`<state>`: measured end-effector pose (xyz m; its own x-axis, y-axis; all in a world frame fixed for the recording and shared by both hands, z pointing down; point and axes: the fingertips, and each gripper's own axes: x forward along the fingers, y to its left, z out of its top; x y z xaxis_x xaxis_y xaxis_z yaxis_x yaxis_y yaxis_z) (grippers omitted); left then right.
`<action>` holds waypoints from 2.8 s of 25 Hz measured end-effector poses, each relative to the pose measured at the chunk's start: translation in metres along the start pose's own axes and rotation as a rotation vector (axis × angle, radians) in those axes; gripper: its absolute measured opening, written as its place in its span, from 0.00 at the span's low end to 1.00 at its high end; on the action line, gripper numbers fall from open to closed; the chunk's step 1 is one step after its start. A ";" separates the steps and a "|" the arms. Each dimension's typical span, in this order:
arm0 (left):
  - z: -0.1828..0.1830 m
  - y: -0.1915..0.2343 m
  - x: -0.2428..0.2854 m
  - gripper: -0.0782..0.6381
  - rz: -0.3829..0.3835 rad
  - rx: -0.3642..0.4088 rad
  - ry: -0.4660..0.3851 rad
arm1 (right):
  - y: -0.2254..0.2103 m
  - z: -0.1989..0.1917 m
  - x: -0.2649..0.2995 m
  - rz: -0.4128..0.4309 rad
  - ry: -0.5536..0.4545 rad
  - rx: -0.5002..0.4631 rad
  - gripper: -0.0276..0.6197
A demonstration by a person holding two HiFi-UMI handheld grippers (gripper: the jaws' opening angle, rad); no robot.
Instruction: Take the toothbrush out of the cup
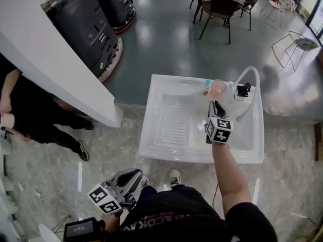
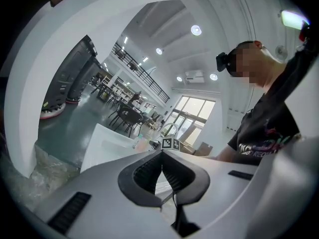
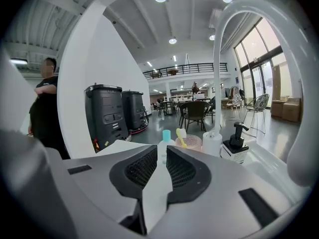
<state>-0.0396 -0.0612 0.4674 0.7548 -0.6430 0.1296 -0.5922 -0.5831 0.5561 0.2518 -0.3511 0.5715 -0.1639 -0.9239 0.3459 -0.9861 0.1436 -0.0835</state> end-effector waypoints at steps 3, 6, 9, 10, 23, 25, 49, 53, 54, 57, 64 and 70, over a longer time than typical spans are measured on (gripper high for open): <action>-0.001 0.007 0.000 0.12 -0.009 -0.021 0.014 | -0.008 -0.001 0.014 -0.037 0.010 0.003 0.11; 0.001 0.013 0.000 0.12 -0.020 -0.031 0.035 | -0.016 -0.003 0.027 -0.075 0.027 0.003 0.11; 0.006 0.019 0.000 0.12 -0.019 -0.034 0.040 | -0.023 -0.003 0.038 -0.099 0.038 0.011 0.11; 0.006 0.021 0.000 0.12 -0.017 -0.038 0.040 | -0.025 -0.003 0.042 -0.104 0.041 0.015 0.11; 0.001 0.030 0.009 0.12 0.002 -0.071 0.032 | -0.044 0.004 0.071 -0.151 0.047 0.023 0.11; 0.001 0.029 0.011 0.12 0.004 -0.073 0.031 | -0.047 0.006 0.074 -0.155 0.048 0.020 0.11; -0.003 0.034 0.023 0.12 0.031 -0.102 0.031 | -0.060 0.024 0.119 -0.160 0.068 -0.001 0.11; -0.003 0.037 0.026 0.12 0.030 -0.108 0.031 | -0.064 0.022 0.123 -0.173 0.093 -0.030 0.11; -0.002 0.037 0.027 0.12 0.028 -0.110 0.031 | -0.065 0.022 0.123 -0.179 0.096 -0.040 0.11; 0.000 0.040 0.030 0.12 0.021 -0.115 0.033 | -0.065 0.025 0.122 -0.189 0.101 -0.069 0.11; 0.000 0.039 0.036 0.12 0.000 -0.120 0.040 | -0.068 0.030 0.121 -0.201 0.097 -0.101 0.11; -0.001 0.039 0.030 0.12 0.011 -0.121 0.031 | -0.074 0.028 0.119 -0.206 0.095 -0.078 0.06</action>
<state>-0.0400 -0.1023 0.4934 0.7579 -0.6322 0.1609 -0.5639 -0.5108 0.6489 0.3057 -0.4820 0.5926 0.0428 -0.8995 0.4349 -0.9975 -0.0143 0.0687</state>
